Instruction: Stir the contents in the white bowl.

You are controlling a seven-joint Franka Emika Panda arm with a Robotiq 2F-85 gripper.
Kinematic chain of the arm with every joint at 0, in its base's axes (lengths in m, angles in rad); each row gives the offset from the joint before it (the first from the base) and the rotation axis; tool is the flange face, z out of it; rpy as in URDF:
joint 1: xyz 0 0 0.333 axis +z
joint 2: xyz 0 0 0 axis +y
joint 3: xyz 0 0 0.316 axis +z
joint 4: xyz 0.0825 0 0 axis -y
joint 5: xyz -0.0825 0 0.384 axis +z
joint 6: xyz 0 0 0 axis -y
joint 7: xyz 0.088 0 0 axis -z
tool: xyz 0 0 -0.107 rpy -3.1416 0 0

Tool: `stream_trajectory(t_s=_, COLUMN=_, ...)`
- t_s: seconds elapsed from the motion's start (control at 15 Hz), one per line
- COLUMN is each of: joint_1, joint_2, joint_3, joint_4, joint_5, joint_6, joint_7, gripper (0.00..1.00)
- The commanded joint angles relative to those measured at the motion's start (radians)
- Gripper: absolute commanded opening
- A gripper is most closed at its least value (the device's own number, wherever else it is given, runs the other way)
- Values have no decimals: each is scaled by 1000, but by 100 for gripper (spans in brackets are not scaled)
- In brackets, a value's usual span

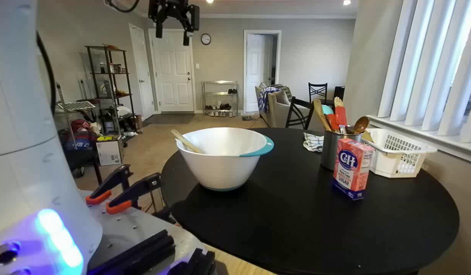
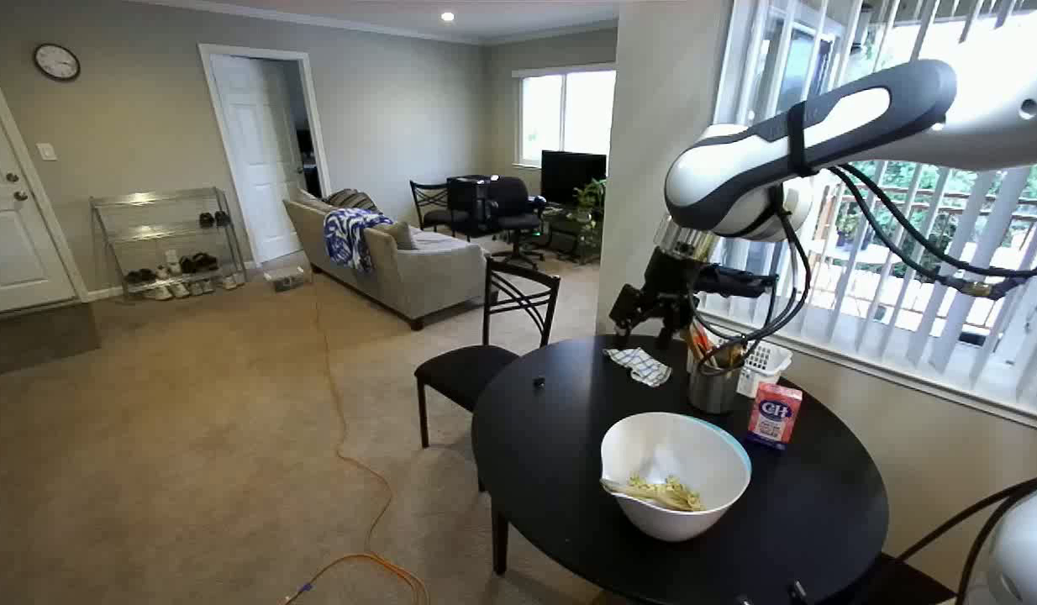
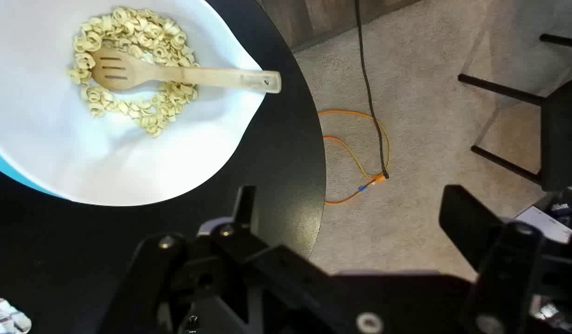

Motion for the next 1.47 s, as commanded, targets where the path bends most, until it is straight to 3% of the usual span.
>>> stream_trajectory(t_s=0.0, joint_1=-21, joint_2=0, joint_3=20, joint_4=2, joint_5=7, joint_6=-4, joint_7=-5, gripper=100)
stream_trajectory(t_s=0.27, joint_1=-21, joint_2=0, joint_3=20, joint_4=2, joint_5=7, joint_6=-4, joint_7=-5, gripper=100)
stream_trajectory(t_s=0.6, joint_1=3, joint_2=246, joint_3=186, joint_4=165, joint_5=-260, joint_6=5, joint_7=183, gripper=100)
stream_trajectory(t_s=0.8, joint_1=21, joint_2=364, joint_3=229, joint_4=259, joint_5=-401, joint_6=-21, joint_7=285, gripper=100)
stream_trajectory(t_s=0.93, joint_1=41, joint_2=428, joint_3=227, joint_4=310, joint_5=-493, joint_6=-39, joint_7=357, gripper=100)
stream_trajectory(t_s=1.2, joint_1=90, joint_2=505, joint_3=174, joint_4=348, joint_5=-793, joint_6=-86, joint_7=571, gripper=100)
stream_trajectory(t_s=1.4, joint_1=114, joint_2=553, joint_3=139, joint_4=359, joint_5=-909, joint_6=-167, joint_7=654, gripper=100)
